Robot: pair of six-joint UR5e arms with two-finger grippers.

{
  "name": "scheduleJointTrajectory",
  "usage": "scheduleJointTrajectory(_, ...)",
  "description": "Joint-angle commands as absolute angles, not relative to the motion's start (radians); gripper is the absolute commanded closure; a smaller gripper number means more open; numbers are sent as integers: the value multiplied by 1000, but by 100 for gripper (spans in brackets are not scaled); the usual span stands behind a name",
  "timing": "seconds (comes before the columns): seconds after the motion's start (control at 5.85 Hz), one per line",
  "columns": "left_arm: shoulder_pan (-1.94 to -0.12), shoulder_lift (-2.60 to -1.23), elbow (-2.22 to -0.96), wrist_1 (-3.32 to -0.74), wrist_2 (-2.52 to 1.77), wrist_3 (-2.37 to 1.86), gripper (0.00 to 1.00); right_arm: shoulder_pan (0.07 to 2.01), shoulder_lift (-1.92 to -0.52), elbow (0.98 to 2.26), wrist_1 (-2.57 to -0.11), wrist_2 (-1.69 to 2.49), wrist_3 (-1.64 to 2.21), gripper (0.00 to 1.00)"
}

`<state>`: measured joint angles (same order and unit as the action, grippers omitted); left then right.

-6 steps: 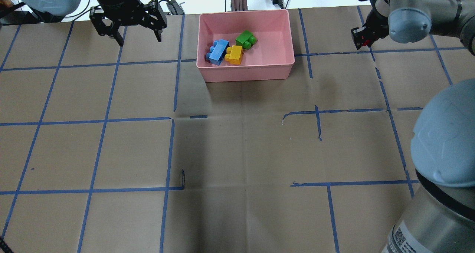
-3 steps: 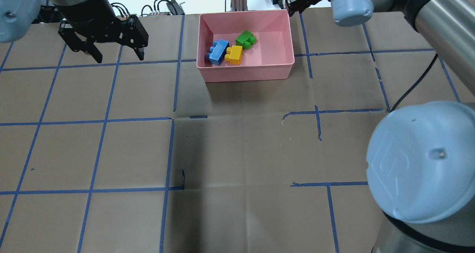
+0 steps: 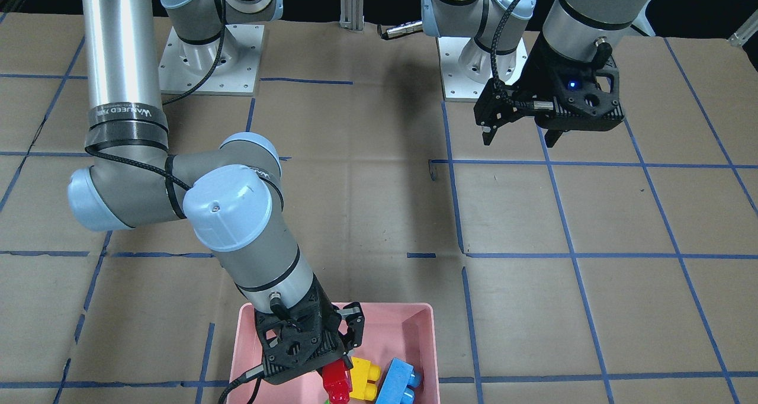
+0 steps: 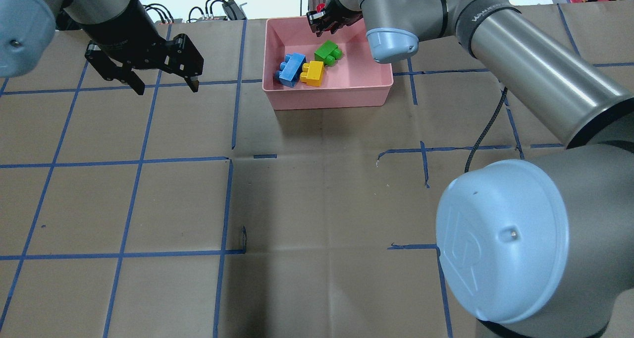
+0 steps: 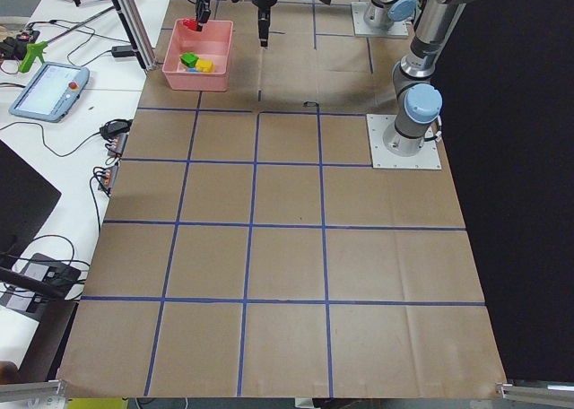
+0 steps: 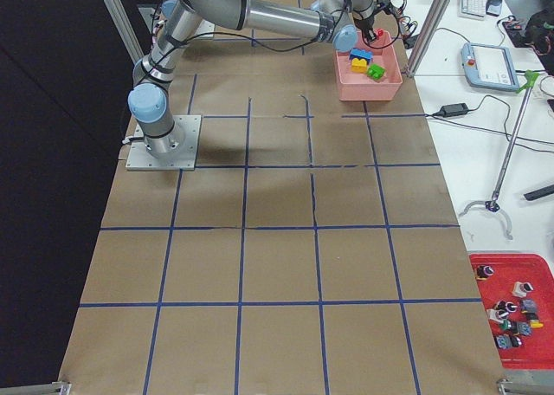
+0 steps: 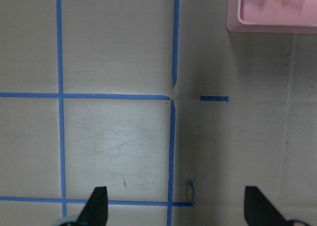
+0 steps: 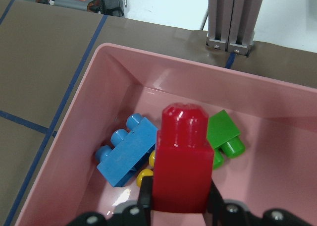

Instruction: Put all blocks into box

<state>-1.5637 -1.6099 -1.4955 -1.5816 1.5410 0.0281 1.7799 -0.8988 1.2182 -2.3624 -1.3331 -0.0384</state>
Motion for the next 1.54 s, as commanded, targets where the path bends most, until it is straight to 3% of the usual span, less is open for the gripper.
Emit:
scheduleJointTrajectory(0.0,-1563,-1601,-1490,-1578,1535,44,3,1786,-893,1197,-2353,-1345,-31,0)
scheduleJointTrajectory(0.51,-1563,-1597,-1494,-1578,1595,43,3,1746,-932,1210,-2277,-1388,-52,0)
scheduleJointTrajectory(0.85,-1563,-1598,-1494,-1578,1594,41,3,1666,-1169,1224,-1795,-1492,-138,0)
scheduleJointTrajectory(1.03,-1563,-1598,-1494,-1578,1595,41,2,1670,-1307,1291,-1695,-1572,-117,0)
scheduleJointTrajectory(1.37,-1563,-1600,-1493,-1580,1598,43,1,1666,-1701,1687,-1698,-1572,-40,0)
